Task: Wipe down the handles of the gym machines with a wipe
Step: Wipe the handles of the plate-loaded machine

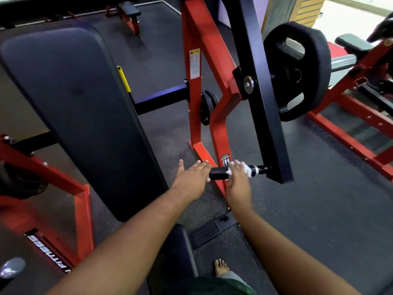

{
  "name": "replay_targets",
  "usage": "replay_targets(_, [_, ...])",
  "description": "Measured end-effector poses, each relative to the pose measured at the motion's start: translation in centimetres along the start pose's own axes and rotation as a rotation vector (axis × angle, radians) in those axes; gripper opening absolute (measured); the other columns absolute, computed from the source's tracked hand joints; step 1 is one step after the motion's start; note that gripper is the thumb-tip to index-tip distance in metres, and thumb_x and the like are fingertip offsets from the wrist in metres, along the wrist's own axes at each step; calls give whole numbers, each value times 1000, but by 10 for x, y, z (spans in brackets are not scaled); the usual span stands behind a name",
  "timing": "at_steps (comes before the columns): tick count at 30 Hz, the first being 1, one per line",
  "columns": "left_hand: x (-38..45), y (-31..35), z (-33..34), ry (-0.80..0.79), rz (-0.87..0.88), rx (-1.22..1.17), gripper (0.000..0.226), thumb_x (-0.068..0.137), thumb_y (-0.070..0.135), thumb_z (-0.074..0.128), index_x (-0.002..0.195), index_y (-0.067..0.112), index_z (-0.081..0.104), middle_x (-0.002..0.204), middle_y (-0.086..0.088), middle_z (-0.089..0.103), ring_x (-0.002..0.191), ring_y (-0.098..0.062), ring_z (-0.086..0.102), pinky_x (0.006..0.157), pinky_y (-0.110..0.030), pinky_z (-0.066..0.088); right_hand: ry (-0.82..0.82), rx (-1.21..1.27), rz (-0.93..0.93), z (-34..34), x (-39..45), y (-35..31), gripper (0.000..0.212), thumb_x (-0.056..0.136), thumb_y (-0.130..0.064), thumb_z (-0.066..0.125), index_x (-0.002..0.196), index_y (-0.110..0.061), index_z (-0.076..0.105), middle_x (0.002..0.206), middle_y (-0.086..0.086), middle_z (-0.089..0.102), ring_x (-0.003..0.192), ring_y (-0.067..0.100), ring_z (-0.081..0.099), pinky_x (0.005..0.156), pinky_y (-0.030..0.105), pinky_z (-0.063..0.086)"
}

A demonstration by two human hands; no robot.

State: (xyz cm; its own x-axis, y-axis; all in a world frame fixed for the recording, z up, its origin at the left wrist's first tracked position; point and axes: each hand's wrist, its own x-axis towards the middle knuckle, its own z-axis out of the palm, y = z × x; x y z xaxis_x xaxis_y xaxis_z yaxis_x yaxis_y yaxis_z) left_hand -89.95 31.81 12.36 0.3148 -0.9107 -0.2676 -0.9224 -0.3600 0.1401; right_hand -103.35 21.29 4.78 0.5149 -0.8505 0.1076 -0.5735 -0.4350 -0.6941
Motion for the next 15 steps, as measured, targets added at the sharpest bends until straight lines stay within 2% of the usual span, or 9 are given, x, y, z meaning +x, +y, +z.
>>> replay_targets(1, [0,0,0,0,-1,-4,53,112,30,35,163,24,20,172,3,15,158,-15,13,122,-67,-1,-5,60,-25,9,-12,-12,47,97,9,44,142,-2,54,153,18,44,150,33,29,121,50,27])
replay_targets(3, [0,-1,2,9,0,-5,55,112,25,37,163,25,18,173,5,13,158,-13,12,122,-67,-1,-54,202,-138,15,-40,-30,55,95,12,42,146,-6,51,157,9,40,153,20,22,125,36,22])
replay_targets(4, [0,-2,3,15,1,-4,56,111,22,37,163,25,18,173,5,13,158,-13,12,122,-67,-1,-100,273,-185,12,-51,-33,58,94,14,43,147,-8,50,157,5,39,152,15,23,124,29,21])
replay_targets(6, [0,-3,4,23,2,-2,56,111,22,37,163,25,18,173,5,13,158,-13,13,122,-67,0,-100,345,-225,-3,-56,-21,59,92,16,46,145,-10,53,153,3,47,146,12,37,120,24,28])
replay_targets(8, [0,-3,4,29,7,1,54,112,25,37,163,25,19,172,5,15,158,-14,15,121,-69,1,54,296,-94,-20,-41,4,52,97,10,48,144,-12,55,147,1,54,138,12,48,115,30,37])
replay_targets(10, [0,-3,5,23,10,-3,54,112,28,37,163,25,20,172,4,15,158,-15,15,121,-69,1,136,195,74,-28,-15,26,45,101,3,45,143,-10,54,148,5,54,142,20,43,118,43,36])
replay_targets(12, [0,-2,4,13,11,-3,53,112,30,36,163,24,19,172,4,15,158,-16,15,121,-69,2,75,46,73,-18,1,24,42,101,3,41,140,-7,54,150,10,50,147,28,33,119,52,32])
replay_targets(15, [0,-2,2,4,6,-3,53,112,33,33,163,24,20,172,4,14,158,-15,14,121,-69,2,36,113,18,9,-11,-7,49,97,8,41,143,-6,53,156,14,42,153,28,23,123,48,24])
